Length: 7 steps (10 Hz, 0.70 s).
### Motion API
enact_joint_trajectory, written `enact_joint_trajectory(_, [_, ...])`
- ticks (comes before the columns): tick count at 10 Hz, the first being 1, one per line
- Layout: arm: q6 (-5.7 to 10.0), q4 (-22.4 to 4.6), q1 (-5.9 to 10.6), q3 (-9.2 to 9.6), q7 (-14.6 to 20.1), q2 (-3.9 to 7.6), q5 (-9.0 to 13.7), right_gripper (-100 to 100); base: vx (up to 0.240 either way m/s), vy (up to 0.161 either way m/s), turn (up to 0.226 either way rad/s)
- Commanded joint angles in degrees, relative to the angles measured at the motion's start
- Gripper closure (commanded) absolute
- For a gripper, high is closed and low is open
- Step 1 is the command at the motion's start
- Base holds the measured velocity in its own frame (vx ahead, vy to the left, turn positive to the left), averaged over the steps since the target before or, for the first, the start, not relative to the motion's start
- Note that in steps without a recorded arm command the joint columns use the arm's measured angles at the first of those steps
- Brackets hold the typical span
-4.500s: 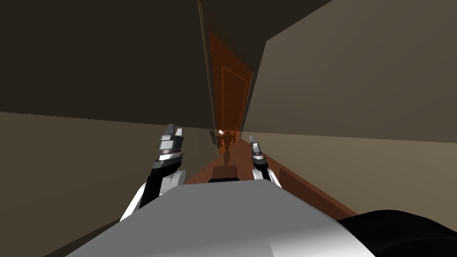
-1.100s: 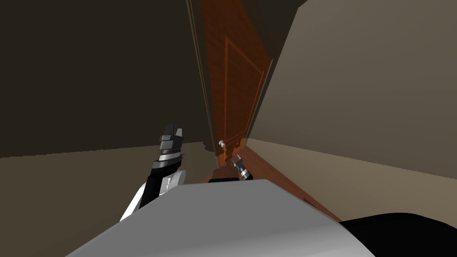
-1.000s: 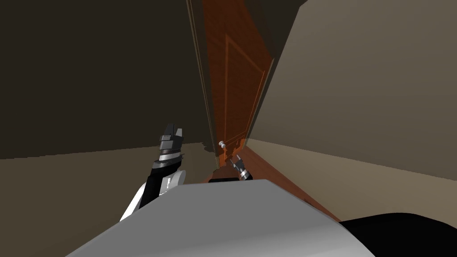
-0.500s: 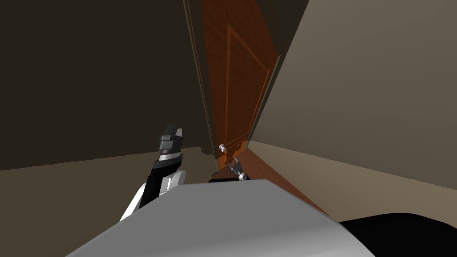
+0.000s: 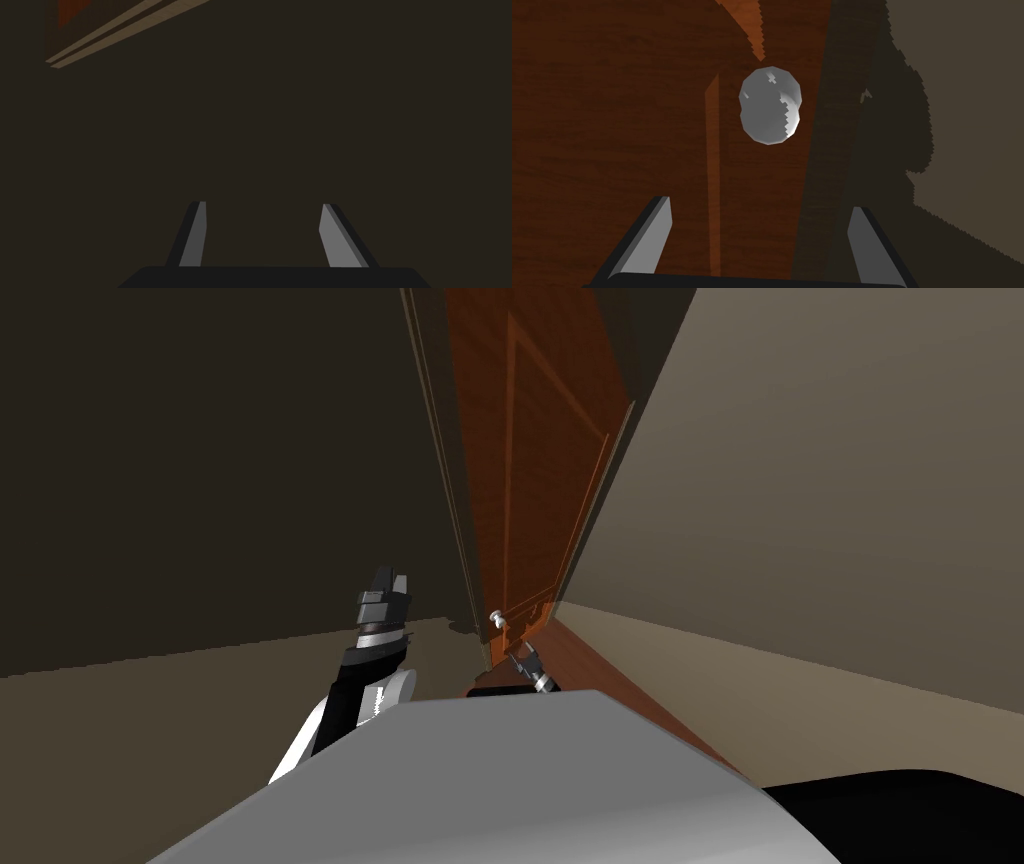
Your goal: Pull the door open
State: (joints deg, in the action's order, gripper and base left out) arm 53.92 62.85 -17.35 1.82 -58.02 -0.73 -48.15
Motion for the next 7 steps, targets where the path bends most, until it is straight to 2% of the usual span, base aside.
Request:
enact_joint_trajectory(1, [-0.40, -1.7, 1.48, 0.15, -0.6, 1.45, 1.3, -100, -0.152, 0.009, -0.038])
enact_joint_trajectory(2, [-0.74, -3.5, 3.11, 0.32, -1.3, 2.56, 2.6, -100, -0.144, 0.022, -0.059])
enact_joint_trajectory(4, [-1.30, -6.7, 5.96, 0.62, -2.6, 3.97, 4.8, -100, -0.105, 0.003, -0.053])
enact_joint_trajectory(7, [-1.77, -9.6, 8.60, 0.90, -3.8, 4.83, 6.8, -100, -0.039, -0.002, -0.026])
